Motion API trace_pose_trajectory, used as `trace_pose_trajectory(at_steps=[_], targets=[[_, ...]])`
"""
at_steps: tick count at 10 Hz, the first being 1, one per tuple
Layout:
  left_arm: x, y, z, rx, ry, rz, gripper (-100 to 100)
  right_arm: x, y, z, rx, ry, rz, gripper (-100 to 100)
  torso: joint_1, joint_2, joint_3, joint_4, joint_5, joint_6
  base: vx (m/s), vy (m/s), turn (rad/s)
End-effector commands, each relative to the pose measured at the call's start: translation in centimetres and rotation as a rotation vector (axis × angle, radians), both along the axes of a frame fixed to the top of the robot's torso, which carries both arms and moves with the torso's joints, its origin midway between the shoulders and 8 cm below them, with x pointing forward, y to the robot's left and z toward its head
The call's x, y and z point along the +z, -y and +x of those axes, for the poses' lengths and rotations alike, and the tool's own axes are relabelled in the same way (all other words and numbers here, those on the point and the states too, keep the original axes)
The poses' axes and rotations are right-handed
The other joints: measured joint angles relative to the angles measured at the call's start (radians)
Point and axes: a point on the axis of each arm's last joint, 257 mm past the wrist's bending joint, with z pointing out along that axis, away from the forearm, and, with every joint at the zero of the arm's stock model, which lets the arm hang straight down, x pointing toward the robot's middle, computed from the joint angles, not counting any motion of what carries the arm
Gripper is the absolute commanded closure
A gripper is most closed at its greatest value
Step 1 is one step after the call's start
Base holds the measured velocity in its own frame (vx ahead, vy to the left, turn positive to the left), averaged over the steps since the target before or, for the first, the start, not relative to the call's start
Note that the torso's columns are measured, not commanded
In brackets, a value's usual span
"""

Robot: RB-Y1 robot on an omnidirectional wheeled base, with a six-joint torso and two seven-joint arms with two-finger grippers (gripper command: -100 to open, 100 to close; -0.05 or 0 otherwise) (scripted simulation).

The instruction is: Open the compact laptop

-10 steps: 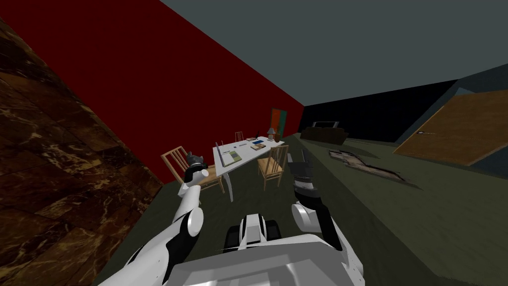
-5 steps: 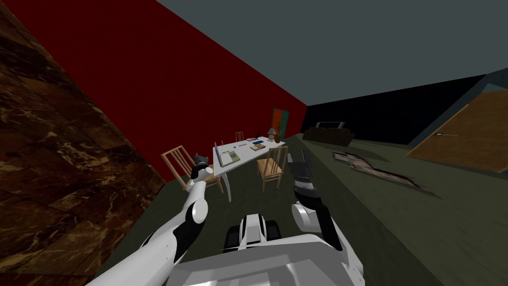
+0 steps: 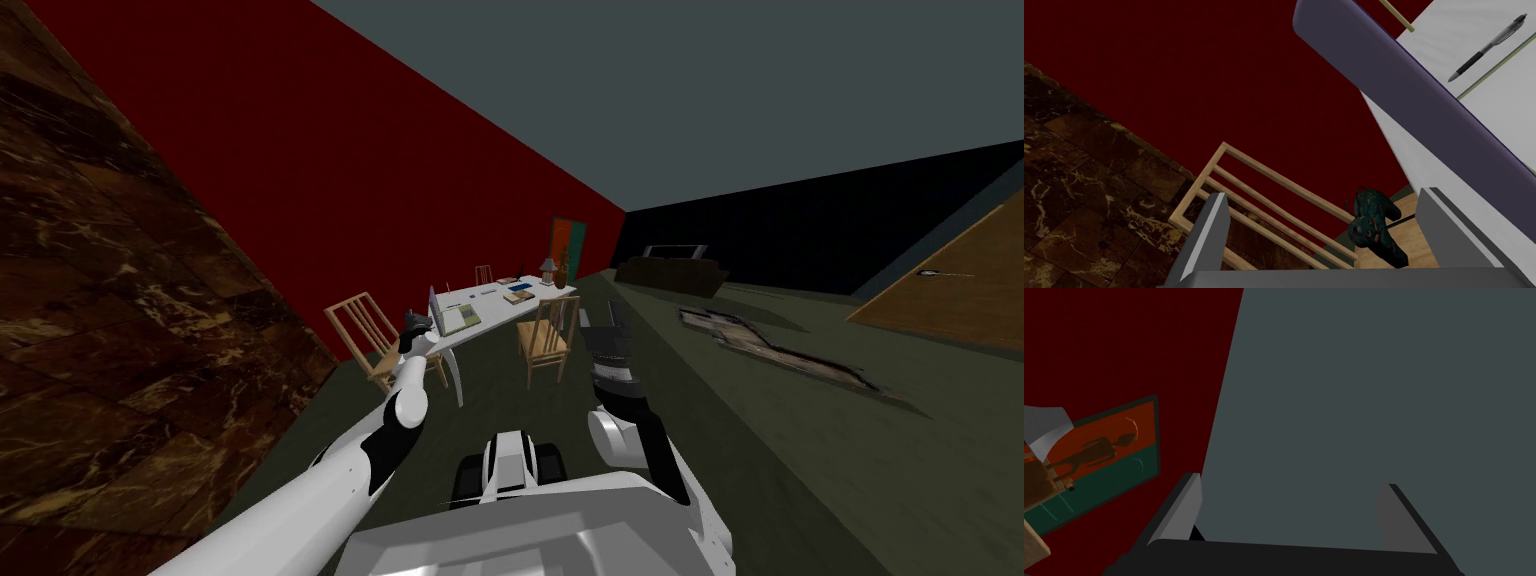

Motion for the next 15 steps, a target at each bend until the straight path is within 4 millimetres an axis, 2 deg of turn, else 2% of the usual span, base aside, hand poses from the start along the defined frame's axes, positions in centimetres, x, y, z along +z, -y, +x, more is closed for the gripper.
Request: trace_pose_trajectory(at_steps=[1, 2, 3, 4, 6, 7, 9, 10, 12, 13, 15], targets=[[-1.6, 2.3, 1.3, -0.039, -0.020, -0.072, -100, 0.0, 0.0, 0.0, 0.000, 0.000, 0.000, 0, -0.002, 0.000, 0.000, -0.001, 0.000, 0.002, 0.017, -0.098, 0.069], [-2.0, 3.1, 1.7, -0.050, -0.025, -0.091, -100, 0.0, 0.0, 0.0, 0.000, 0.000, 0.000, 0, -0.003, -0.002, -0.001, -0.002, 0.001, 0.004, 0.016, -0.071, 0.040], [-1.3, 2.2, 1.6, -0.035, -0.015, -0.073, -100, 0.0, 0.0, 0.0, 0.000, 0.000, 0.000, 0, -0.002, -0.005, -0.003, -0.003, 0.001, 0.006, 0.002, -0.027, 0.003], [-0.6, 2.2, 1.9, -0.054, 0.014, -0.094, -100, 0.0, 0.0, 0.0, 0.000, 0.000, 0.000, 0, 0.001, -0.004, -0.003, -0.002, 0.001, 0.002, 0.077, -0.048, 0.372], [0.1, 3.7, 2.6, -0.086, 0.010, -0.063, -100, 0.0, 0.0, 0.0, 0.000, 0.000, 0.000, 0, -0.001, -0.005, -0.003, -0.002, 0.000, 0.001, 0.087, -0.052, 0.129], [0.5, 3.2, 2.6, -0.096, 0.037, -0.095, -100, 0.0, 0.0, 0.0, 0.000, 0.000, 0.000, 0, 0.000, 0.000, 0.000, 0.000, 0.000, 0.002, 0.087, -0.070, 0.262], [1.2, 5.2, 3.5, -0.140, 0.030, -0.054, -100, 0.0, 0.0, 0.0, 0.000, 0.000, 0.000, 0, 0.000, 0.000, 0.000, 0.000, 0.000, 0.000, 0.070, -0.045, 0.158], [1.5, 4.7, 3.4, -0.149, 0.053, -0.089, -100, 0.0, 0.0, 0.0, 0.000, 0.000, 0.000, 0, 0.001, 0.002, 0.001, 0.000, 0.000, 0.001, 0.086, -0.044, 0.350], [2.1, 6.8, 4.2, -0.193, 0.044, -0.050, -100, 0.0, 0.0, 0.0, 0.000, 0.000, 0.000, 0, -0.001, -0.001, -0.001, 0.000, 0.000, 0.001, 0.060, -0.044, 0.106], [2.3, 6.4, 4.2, -0.204, 0.064, -0.086, -100, 0.0, 0.0, 0.0, 0.000, 0.000, 0.000, 0, 0.000, 0.001, 0.000, 0.000, 0.000, 0.001, 0.088, -0.071, 0.334], [2.7, 8.7, 4.9, -0.250, 0.052, -0.045, -100, 0.0, 0.0, 0.0, 0.000, 0.000, 0.000, 0, -0.002, -0.001, -0.001, -0.001, 0.000, 0.001, 0.061, -0.065, 0.116]])
